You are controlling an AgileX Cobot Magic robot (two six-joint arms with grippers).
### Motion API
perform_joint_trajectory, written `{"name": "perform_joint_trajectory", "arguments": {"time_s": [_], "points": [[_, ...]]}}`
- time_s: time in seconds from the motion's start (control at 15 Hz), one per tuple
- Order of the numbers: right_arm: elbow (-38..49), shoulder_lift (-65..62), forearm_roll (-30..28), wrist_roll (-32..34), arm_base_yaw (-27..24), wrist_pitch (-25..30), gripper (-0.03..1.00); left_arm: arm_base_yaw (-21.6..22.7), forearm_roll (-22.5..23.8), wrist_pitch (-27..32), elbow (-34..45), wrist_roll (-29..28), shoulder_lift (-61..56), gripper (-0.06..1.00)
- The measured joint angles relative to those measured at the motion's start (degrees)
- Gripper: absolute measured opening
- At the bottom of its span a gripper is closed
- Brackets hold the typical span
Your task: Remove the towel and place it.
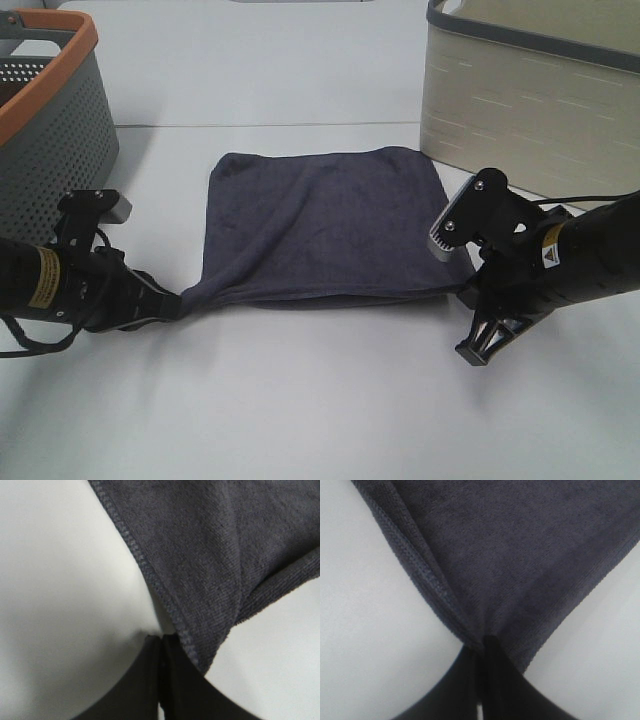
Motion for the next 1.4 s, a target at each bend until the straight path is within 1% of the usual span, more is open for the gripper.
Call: {"name": "perform_joint_trajectory", "arguments": {"time_s": [0.13, 0.2, 0.27, 0.33, 0.4, 0.47, 0.53, 0.6, 0.73, 0.8, 0.93, 1.07, 1.13, 1.2, 1.27, 1.4], "points": [[0.0, 0.0, 0.0, -0.11, 0.0, -0.63, 0.03, 0.0, 0.0, 0.17, 0.0, 0.0, 0.0, 0.01], [0.0, 0.0, 0.06, -0.11, -0.11, 0.11, 0.06, 0.11, -0.57, 2.23, 0.11, 0.0, -0.06, 0.05], [0.34, 0.0, 0.23, -0.23, -0.74, 1.78, 0.15, 0.46, -1.09, 3.15, 0.17, 0.0, -0.46, 0.09], [0.46, 0.0, 0.23, -0.4, -0.97, 2.58, 0.22, 0.86, -1.78, 5.1, 0.17, 0.0, -0.92, 0.21], [0.63, 0.0, 0.23, -0.63, -1.15, 3.09, 0.42, 1.03, -1.95, 5.39, 0.17, 0.0, -1.15, 0.38], [0.63, 0.0, 0.23, -0.69, -1.15, 3.09, 0.52, 1.03, -1.95, 5.21, 0.17, 0.06, -1.49, 0.57], [0.63, 0.0, 0.23, -0.69, -1.15, 3.09, 0.58, 1.03, -1.95, 5.56, 0.11, 0.06, -1.83, 0.64], [0.63, 0.0, 0.23, -0.69, -1.15, 3.09, 0.62, 1.03, -1.95, 6.47, 0.11, 0.06, -2.52, 0.67], [0.69, -0.97, 0.23, -0.69, -1.15, 3.15, 0.65, 1.09, -1.78, 9.74, 0.52, 0.06, -5.04, 0.7], [0.74, -2.46, 0.52, -0.69, -1.15, 3.15, 0.65, 1.15, -1.78, 10.2, 0.57, 0.06, -7.28, 0.7], [0.74, -6.53, 2.35, 0.11, -1.15, 3.67, 0.66, 1.15, -1.78, 9.28, 0.57, -0.17, -11.34, 0.71], [0.4, -10.03, 4.35, 1.72, -1.15, 3.72, 0.66, 1.15, -0.92, 7.05, -0.8, -3.04, -13.12, 0.71], [-0.4, -11.34, 5.5, 2.92, -1.15, 3.78, 0.66, 1.15, 0.74, 4.53, -2.75, -6.3, -13.06, 0.71], [-1.55, -12.26, 6.53, 4.3, -1.15, 3.78, 0.66, 1.15, 3.44, 1.78, -5.44, -10.2, -13.06, 0.71], [-2.18, -12.55, 7.1, 4.93, -1.15, 3.78, 0.66, 1.15, 4.76, 0.97, -6.7, -11.86, -13.06, 0.71], [-5.04, -12.95, 8.94, 7.79, -1.15, 3.9, 0.66, 1.15, 13.24, -1.55, -13.64, -20.74, -13.06, 0.71]]}}
